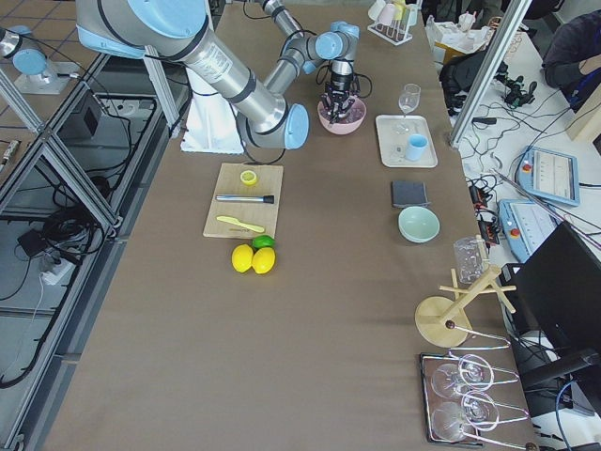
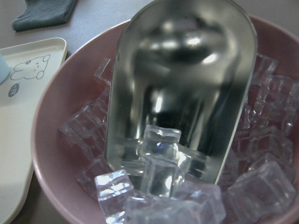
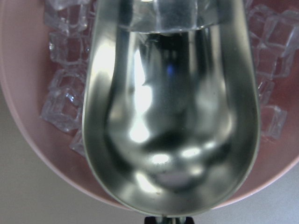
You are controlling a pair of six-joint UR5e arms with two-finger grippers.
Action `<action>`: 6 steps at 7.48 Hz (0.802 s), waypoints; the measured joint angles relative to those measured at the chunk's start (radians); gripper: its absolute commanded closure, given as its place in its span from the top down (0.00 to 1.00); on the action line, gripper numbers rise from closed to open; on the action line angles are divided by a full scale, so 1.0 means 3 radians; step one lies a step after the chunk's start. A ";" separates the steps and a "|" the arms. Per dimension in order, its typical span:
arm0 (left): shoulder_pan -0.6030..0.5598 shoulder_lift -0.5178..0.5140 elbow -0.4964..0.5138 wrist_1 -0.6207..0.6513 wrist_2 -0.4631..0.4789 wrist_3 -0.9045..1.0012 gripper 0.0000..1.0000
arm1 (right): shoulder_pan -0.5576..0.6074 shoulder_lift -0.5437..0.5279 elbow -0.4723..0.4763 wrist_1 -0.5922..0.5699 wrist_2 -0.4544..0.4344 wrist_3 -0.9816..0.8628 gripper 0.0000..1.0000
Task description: Put ice in cup with scoop
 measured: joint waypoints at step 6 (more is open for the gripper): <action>-0.0009 -0.0002 0.0000 0.0011 -0.0010 0.0000 0.97 | -0.0001 -0.0328 0.0481 0.0151 0.0012 -0.0024 0.00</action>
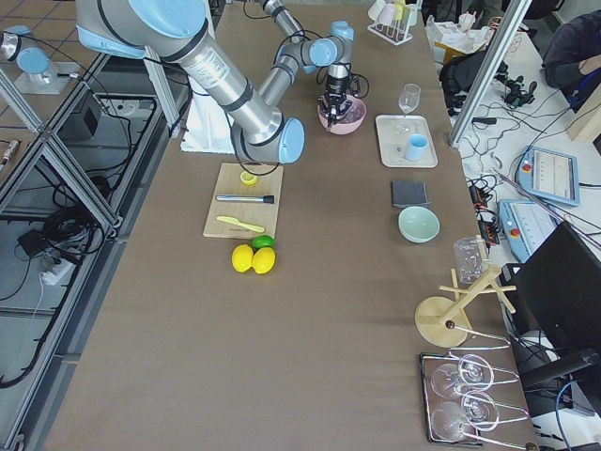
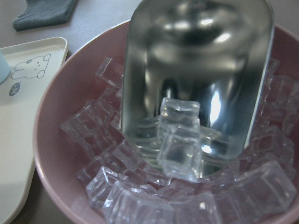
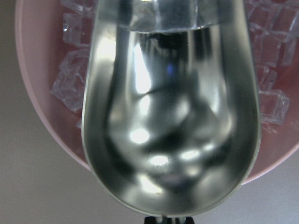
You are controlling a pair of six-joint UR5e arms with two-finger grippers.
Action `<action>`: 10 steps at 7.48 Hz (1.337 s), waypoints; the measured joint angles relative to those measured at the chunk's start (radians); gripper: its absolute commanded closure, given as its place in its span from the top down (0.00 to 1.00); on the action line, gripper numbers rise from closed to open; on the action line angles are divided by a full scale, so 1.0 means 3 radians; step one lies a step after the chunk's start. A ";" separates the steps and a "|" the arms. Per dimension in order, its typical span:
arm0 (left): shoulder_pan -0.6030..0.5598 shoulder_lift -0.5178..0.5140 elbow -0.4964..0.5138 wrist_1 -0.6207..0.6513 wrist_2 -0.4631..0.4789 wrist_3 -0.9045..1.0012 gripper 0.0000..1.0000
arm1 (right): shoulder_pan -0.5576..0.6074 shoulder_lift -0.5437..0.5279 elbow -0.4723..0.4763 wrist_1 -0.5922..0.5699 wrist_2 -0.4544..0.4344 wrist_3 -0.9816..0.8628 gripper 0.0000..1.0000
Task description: Put ice in cup with scoop
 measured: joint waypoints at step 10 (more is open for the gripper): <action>-0.0043 0.0003 0.0004 0.0001 -0.0028 0.0007 0.97 | 0.0669 -0.1096 0.1509 -0.0287 0.0686 -0.0080 0.00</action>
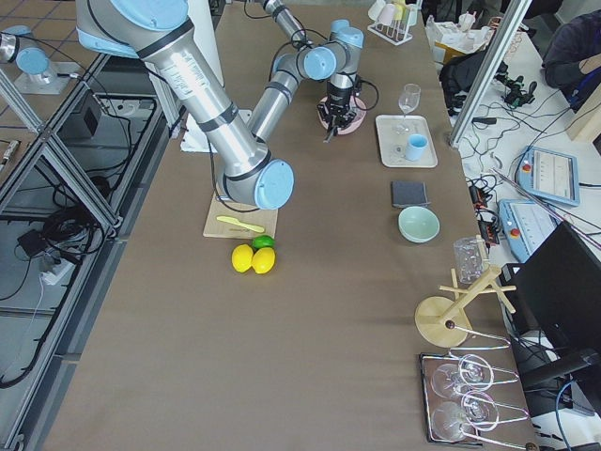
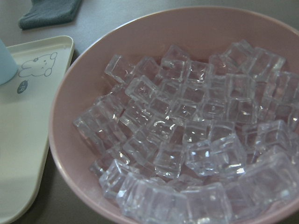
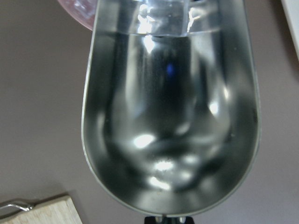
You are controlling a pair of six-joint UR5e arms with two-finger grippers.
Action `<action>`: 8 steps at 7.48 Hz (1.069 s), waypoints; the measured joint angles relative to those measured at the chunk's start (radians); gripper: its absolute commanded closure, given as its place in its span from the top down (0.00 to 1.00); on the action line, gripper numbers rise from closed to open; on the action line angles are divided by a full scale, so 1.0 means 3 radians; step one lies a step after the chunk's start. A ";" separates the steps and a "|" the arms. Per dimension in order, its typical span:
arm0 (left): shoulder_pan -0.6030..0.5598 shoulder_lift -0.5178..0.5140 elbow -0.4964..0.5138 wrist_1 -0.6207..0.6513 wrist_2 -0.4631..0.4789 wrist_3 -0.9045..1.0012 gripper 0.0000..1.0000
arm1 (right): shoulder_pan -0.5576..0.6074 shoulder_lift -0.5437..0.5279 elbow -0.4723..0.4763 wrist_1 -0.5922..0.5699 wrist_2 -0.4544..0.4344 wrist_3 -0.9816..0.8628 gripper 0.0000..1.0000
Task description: Put ice in cup with scoop
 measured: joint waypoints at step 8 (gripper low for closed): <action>-0.0431 0.0137 -0.0006 0.0190 -0.0216 0.0023 0.97 | 0.1396 -0.0485 -0.0617 0.0251 0.0469 0.0101 0.00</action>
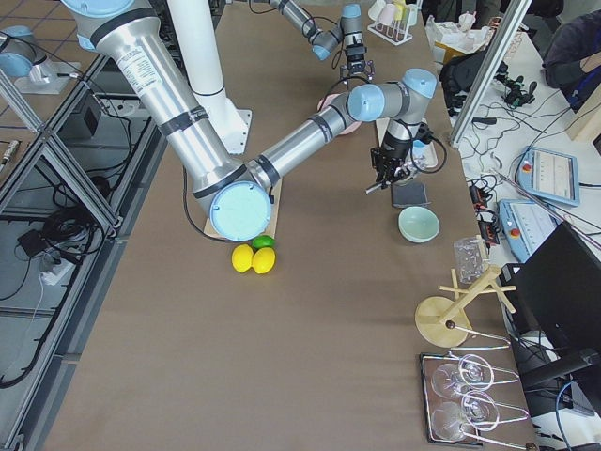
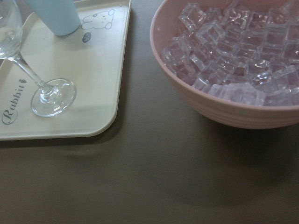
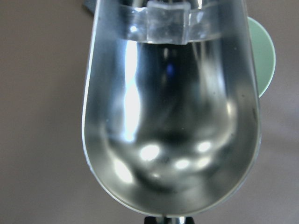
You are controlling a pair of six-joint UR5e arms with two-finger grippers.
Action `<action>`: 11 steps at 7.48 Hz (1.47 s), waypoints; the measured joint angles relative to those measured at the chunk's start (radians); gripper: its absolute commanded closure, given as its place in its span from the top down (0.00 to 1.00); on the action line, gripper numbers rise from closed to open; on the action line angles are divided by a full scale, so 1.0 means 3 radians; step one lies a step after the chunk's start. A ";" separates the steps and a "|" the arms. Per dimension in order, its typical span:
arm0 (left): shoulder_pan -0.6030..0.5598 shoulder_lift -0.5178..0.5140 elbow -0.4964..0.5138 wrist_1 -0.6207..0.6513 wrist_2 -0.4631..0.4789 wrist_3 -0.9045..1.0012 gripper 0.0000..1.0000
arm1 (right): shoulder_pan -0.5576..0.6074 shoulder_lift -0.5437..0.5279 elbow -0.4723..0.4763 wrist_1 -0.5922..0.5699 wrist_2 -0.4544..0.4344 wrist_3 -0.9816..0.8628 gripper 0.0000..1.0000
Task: Put ice in cup with scoop
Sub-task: 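Retract the left arm to rest while the right arm carries the scoop away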
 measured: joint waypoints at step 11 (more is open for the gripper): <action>-0.0592 0.0275 -0.0246 0.1497 -0.0607 0.0010 0.97 | 0.0032 0.0159 -0.0073 0.1106 -0.0224 0.0657 0.00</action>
